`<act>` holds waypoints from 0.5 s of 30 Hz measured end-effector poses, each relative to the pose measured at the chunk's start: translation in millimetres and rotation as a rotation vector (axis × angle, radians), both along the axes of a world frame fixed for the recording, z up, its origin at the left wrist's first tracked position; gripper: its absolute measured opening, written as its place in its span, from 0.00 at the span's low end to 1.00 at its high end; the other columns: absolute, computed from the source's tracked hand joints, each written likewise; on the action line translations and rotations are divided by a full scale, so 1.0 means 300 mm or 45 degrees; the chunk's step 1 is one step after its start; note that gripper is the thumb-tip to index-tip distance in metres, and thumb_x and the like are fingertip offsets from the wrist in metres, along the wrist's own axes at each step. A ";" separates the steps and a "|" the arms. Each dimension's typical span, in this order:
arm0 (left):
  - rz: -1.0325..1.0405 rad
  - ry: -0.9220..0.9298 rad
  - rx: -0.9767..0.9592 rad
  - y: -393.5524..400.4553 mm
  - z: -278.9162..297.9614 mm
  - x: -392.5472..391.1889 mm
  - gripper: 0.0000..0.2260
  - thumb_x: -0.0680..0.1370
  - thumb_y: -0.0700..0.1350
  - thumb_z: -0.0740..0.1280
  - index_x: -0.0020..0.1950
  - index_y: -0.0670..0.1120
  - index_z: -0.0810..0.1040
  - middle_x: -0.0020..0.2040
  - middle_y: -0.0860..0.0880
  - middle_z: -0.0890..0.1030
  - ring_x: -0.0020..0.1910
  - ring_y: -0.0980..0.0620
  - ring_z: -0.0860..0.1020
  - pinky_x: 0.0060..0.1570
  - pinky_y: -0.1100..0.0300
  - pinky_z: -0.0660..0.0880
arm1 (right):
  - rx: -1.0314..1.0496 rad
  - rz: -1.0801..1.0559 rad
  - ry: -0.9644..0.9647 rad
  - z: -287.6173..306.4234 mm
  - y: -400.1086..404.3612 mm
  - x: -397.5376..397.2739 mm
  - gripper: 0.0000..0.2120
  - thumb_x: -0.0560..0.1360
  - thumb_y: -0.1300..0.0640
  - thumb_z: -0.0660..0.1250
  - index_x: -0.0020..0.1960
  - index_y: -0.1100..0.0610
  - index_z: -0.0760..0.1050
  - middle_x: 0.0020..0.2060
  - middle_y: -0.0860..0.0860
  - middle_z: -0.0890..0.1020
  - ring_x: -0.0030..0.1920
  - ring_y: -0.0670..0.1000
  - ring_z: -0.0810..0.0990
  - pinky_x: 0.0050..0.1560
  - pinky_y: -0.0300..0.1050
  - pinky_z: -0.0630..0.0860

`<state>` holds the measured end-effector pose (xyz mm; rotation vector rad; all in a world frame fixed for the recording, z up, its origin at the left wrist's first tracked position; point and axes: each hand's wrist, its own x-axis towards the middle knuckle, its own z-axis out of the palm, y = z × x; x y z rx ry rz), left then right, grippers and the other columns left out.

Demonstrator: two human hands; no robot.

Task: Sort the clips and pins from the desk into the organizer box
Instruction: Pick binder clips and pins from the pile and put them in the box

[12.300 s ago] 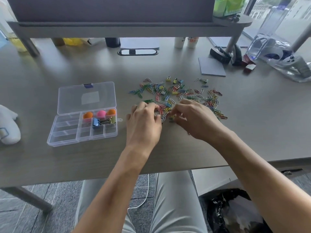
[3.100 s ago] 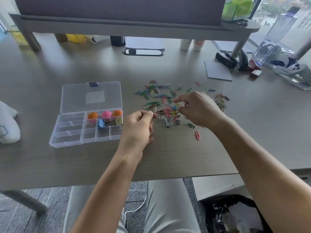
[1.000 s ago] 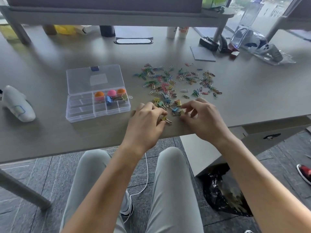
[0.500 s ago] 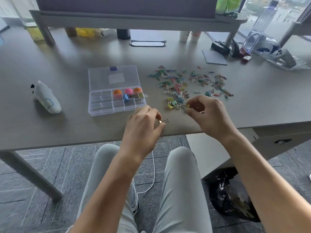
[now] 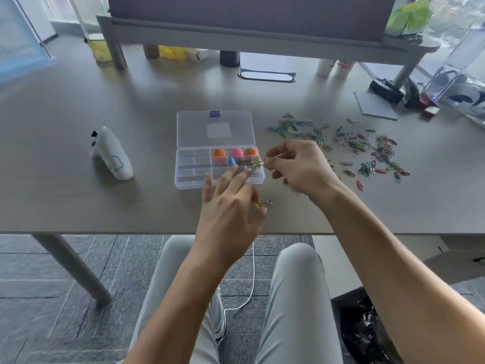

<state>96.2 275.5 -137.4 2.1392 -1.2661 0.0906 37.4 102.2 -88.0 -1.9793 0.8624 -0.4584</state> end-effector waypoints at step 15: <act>-0.022 -0.029 -0.047 0.028 -0.028 0.013 0.06 0.75 0.50 0.70 0.49 0.50 0.77 0.73 0.52 0.72 0.77 0.50 0.62 0.78 0.41 0.49 | -0.286 -0.059 0.138 -0.001 0.055 0.041 0.04 0.72 0.55 0.77 0.38 0.51 0.86 0.28 0.48 0.84 0.34 0.49 0.85 0.36 0.38 0.80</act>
